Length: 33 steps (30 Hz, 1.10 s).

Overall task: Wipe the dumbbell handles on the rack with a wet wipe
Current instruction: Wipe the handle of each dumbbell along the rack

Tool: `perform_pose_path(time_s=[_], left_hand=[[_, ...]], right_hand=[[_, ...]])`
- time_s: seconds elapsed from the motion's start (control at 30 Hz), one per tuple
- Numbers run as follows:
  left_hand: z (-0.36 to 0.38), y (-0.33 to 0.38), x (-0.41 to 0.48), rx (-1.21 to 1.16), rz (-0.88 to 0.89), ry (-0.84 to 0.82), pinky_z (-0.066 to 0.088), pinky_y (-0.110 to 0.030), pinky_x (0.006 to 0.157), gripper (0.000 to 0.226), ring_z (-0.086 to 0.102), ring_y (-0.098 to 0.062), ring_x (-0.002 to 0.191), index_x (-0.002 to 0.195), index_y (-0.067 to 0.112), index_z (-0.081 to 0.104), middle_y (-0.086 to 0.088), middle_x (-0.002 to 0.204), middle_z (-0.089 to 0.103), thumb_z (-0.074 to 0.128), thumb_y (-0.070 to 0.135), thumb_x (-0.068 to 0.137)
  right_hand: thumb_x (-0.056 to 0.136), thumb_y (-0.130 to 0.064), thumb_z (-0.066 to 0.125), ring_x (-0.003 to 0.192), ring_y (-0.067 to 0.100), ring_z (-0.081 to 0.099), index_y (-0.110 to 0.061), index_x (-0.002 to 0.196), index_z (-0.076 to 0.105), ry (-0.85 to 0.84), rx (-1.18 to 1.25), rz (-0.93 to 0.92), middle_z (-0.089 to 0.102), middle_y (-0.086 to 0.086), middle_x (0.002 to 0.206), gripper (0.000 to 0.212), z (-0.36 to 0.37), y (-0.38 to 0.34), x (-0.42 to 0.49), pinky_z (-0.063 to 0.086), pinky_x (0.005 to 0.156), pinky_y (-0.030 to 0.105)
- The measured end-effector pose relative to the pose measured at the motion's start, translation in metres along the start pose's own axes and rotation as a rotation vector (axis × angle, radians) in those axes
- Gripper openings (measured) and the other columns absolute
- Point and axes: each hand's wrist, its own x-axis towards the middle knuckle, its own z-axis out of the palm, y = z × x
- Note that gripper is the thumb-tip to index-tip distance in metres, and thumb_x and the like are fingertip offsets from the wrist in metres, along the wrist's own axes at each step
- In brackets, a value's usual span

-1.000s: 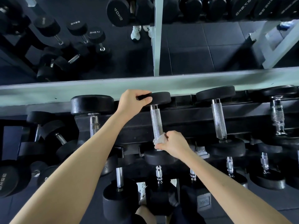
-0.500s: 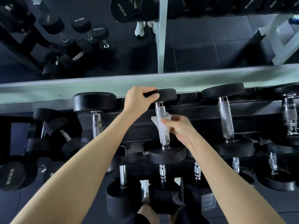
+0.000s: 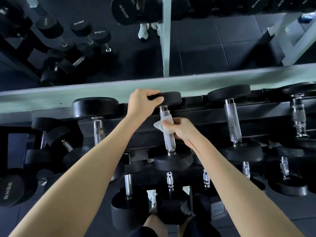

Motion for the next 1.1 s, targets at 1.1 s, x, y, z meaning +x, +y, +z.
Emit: perform_pose_path(time_s=[1.1], left_hand=[[-0.128,-0.087,-0.074,0.336,0.003,0.366,0.036,-0.019,0.082,0.025,0.059,-0.018,0.108,0.114,0.018,0.067,0.001,0.122,0.064,0.060,0.021,0.091]], right_hand=[[0.082,-0.020,0.066,0.081,0.013,0.066,-0.018,0.091,0.065,0.183,-0.122,-0.247,0.070,-0.003,0.084,0.009,0.115,0.002,-0.062,0.052,0.070,0.027]])
